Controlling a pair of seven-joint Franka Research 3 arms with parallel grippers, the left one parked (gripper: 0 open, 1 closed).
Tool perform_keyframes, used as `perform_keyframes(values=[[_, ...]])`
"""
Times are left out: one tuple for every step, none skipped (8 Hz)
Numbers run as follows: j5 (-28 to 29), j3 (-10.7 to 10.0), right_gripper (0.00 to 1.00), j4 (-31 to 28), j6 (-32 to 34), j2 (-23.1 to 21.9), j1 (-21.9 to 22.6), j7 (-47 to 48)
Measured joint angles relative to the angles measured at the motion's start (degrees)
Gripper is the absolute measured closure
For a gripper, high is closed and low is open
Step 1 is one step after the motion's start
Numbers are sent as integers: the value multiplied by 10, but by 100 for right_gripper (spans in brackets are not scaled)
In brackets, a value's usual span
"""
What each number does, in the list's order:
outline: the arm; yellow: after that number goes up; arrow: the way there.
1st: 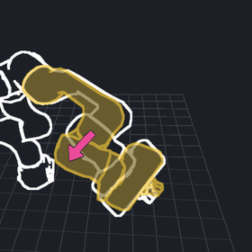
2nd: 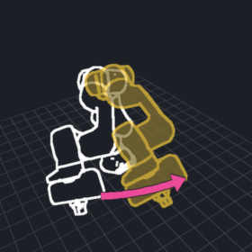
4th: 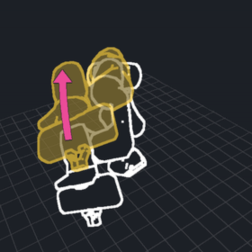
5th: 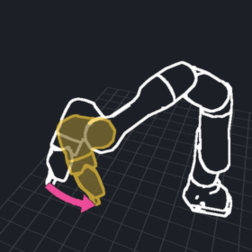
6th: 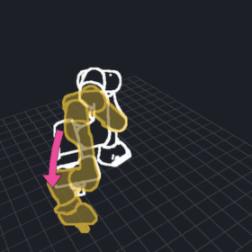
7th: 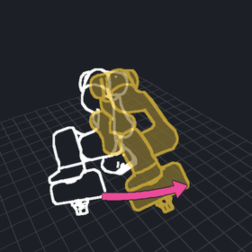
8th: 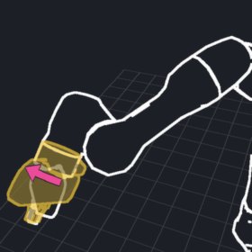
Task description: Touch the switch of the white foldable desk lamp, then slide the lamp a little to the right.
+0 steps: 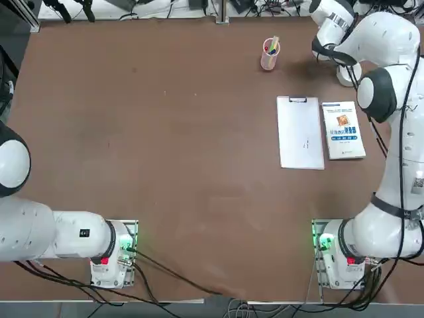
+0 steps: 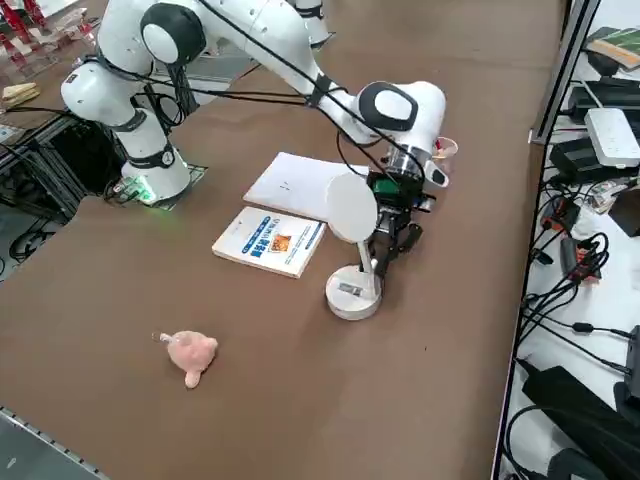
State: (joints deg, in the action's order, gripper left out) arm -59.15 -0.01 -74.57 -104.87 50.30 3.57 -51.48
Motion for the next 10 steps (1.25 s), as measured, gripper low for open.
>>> perform_keyframes(values=[[-6,0,83,0,0,0,1,2],[-10,0,85,0,0,1,1,3],[-11,0,85,0,0,1,1,3],[-12,0,85,2,2,1,1,3],[-12,0,85,8,15,2,1,3],[-12,-1,85,21,41,2,-1,3],[-10,-1,85,38,72,2,-3,3],[1,-1,85,59,107,4,-7,3],[22,-1,85,80,136,6,-11,2],[49,-1,85,97,157,12,-14,2]])
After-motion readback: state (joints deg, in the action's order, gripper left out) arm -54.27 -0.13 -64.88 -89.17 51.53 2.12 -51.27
